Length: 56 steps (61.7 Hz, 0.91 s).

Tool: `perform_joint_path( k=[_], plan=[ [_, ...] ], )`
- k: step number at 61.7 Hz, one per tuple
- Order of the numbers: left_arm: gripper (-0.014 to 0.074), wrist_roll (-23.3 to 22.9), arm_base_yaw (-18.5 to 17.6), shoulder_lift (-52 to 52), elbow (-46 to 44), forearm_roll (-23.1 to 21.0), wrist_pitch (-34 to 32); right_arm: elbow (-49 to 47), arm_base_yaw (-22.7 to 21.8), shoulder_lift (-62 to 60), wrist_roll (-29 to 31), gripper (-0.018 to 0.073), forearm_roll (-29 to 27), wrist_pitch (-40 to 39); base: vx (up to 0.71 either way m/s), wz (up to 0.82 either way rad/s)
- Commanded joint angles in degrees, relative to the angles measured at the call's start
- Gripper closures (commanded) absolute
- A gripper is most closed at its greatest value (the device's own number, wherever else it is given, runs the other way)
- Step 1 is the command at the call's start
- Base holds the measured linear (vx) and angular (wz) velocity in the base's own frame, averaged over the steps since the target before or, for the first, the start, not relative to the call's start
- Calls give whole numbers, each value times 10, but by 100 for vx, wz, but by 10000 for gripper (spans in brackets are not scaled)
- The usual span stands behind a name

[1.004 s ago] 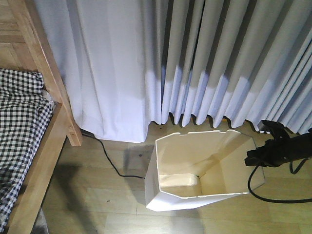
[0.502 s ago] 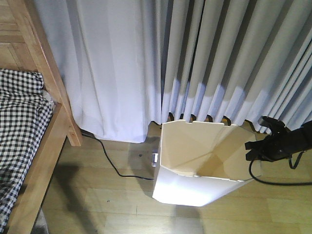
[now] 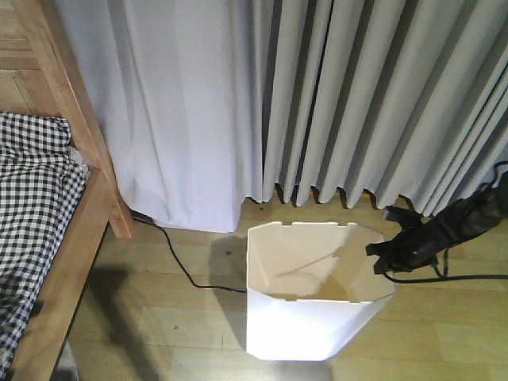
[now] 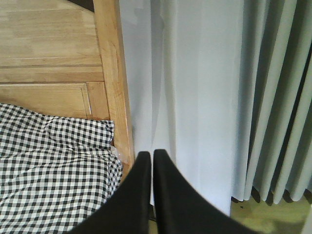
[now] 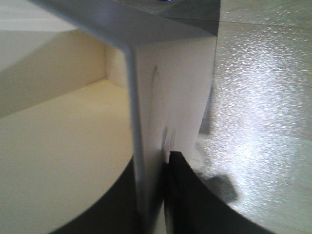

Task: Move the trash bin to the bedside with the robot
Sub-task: 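Lower the bin onto the floor beside the bed with the right gripper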

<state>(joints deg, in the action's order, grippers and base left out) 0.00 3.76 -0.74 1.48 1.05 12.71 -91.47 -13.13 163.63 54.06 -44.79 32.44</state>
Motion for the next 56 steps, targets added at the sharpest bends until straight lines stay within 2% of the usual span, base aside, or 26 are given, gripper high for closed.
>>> perform_joint_path(
  k=[1, 24, 32, 47, 56],
  plan=[
    [603, 0, 0, -8, 11, -2, -41, -61, 7, -11, -23, 551, -43, 69, 0, 0],
    [603, 0, 0, -8, 11, -2, -41, -210, 32, 108, -70, 540, -26, 74, 0, 0],
    [603, 0, 0, -8, 11, -2, -41, -249, 44, 136, -88, 536, -5, 74, 0, 0],
    [603, 0, 0, -8, 11, -2, -41, -295, 53, 169, -129, 526, 25, 78, 0, 0],
    [603, 0, 0, -8, 11, -2, -41, -301, 53, 172, -129, 513, 32, 80, 0, 0]
  ],
)
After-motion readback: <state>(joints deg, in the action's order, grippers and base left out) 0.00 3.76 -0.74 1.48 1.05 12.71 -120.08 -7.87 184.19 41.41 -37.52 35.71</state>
